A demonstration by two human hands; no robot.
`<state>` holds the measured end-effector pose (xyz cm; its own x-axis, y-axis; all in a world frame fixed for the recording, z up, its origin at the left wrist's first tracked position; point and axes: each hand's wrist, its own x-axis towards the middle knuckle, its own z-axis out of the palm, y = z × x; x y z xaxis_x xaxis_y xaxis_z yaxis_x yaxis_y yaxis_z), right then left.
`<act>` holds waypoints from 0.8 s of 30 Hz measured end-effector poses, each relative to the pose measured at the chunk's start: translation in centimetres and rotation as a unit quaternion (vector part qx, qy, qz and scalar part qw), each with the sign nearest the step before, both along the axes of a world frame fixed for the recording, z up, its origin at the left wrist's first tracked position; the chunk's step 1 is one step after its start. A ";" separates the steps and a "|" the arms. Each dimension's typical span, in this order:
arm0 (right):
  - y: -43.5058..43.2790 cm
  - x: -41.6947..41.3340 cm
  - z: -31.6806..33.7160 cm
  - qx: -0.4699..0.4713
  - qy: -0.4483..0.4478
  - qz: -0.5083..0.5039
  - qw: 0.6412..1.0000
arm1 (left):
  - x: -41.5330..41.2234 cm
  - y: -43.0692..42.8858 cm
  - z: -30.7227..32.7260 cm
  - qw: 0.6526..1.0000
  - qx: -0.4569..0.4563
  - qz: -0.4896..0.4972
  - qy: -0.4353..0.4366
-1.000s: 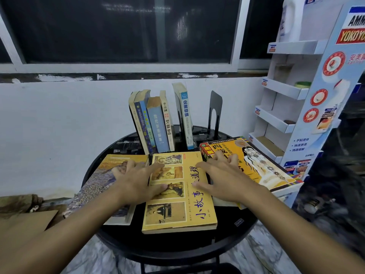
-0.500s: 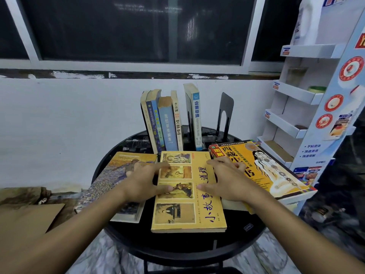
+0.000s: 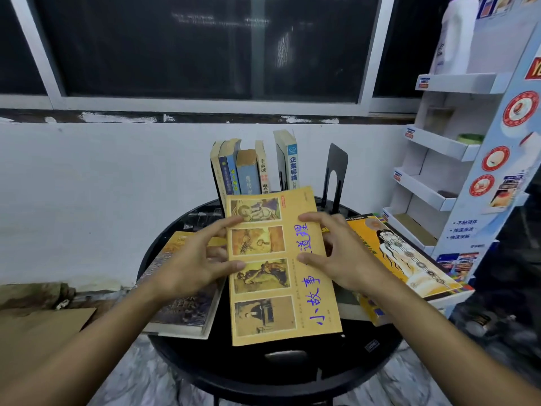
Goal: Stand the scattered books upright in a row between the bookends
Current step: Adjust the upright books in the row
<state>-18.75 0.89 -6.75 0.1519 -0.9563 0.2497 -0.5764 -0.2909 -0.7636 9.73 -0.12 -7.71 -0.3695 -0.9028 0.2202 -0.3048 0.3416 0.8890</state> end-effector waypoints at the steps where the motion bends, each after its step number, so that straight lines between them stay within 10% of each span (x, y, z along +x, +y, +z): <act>1: 0.0 -0.1 0.4 -0.014 -0.007 0.003 1.000 | -0.1 0.0 0.5 1.000 -0.009 -0.006 0.010; 24: -4.8 0.7 2.7 -0.260 0.049 0.005 0.964 | -0.8 -1.1 2.1 0.979 -0.196 0.039 0.027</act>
<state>-18.02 -3.88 -4.04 0.2073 -0.7036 0.6797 -0.6345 -0.6255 -0.4540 8.95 -1.19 -5.64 -0.2812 -0.7696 0.5733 -0.2994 0.6379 0.7095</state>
